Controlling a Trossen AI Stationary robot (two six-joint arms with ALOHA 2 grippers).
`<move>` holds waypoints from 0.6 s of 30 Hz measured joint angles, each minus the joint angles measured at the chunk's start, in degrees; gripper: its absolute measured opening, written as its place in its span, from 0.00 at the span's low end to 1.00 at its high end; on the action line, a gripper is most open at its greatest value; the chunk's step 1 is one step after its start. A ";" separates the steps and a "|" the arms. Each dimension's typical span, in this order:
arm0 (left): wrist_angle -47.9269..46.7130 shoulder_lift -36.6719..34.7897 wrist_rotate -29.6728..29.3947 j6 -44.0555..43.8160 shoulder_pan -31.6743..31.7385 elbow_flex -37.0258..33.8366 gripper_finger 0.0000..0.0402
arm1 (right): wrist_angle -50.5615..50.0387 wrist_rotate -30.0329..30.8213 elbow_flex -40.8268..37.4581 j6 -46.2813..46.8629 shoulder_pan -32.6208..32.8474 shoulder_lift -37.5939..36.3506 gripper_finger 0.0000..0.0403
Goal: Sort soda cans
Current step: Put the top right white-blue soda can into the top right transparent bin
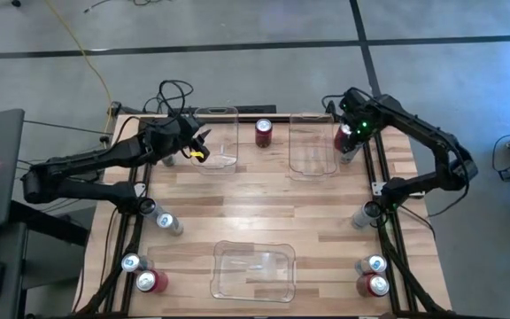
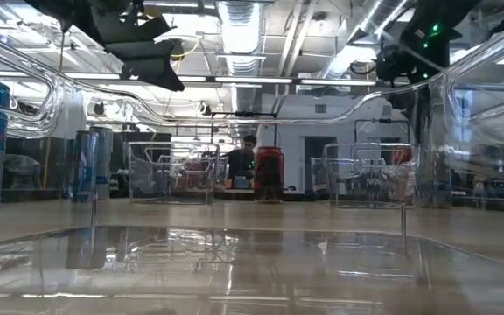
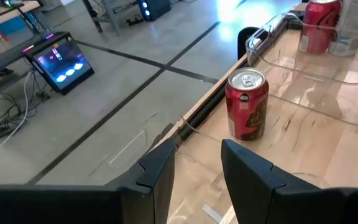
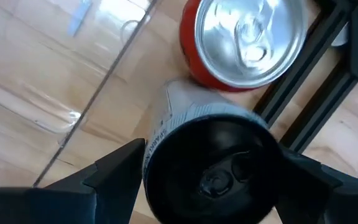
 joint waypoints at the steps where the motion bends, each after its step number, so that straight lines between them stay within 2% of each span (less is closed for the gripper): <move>1: -0.03 0.00 0.00 -0.02 0.00 0.00 0.32 | -0.17 -0.05 -0.31 0.03 0.00 0.03 0.81; 12: -0.42 0.00 0.00 -2.01 -0.02 0.00 0.32 | 0.83 -0.15 -0.25 0.61 0.05 -0.46 0.65; 18: -0.42 0.00 0.00 -3.09 -0.13 0.00 0.32 | -2.21 -0.20 -0.14 0.65 1.96 -1.34 0.65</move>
